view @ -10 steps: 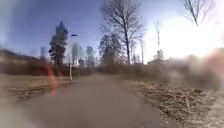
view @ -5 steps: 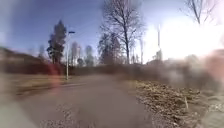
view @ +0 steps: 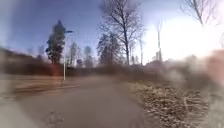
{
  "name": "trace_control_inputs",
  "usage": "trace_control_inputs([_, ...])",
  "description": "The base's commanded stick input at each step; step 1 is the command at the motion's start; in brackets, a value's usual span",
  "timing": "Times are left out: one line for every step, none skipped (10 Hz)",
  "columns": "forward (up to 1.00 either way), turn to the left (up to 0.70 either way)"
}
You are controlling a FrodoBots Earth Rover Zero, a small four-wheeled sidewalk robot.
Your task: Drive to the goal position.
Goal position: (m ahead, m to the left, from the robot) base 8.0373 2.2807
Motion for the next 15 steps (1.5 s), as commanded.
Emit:
trace_control_inputs([0.85, 0.0])
trace_control_inputs([0.85, 0.0])
trace_control_inputs([0.85, 0.0])
trace_control_inputs([0.85, 0.0])
trace_control_inputs([0.85, 0.19])
trace_control_inputs([0.85, 0.34])
trace_control_inputs([0.85, 0.34])
trace_control_inputs([0.85, 0.34])
trace_control_inputs([0.85, 0.1])
trace_control_inputs([0.85, 0.0])
trace_control_inputs([0.85, 0.0])
trace_control_inputs([0.85, 0.0])
trace_control_inputs([0.85, 0.0])
trace_control_inputs([0.85, 0.0])
trace_control_inputs([0.85, 0.0])
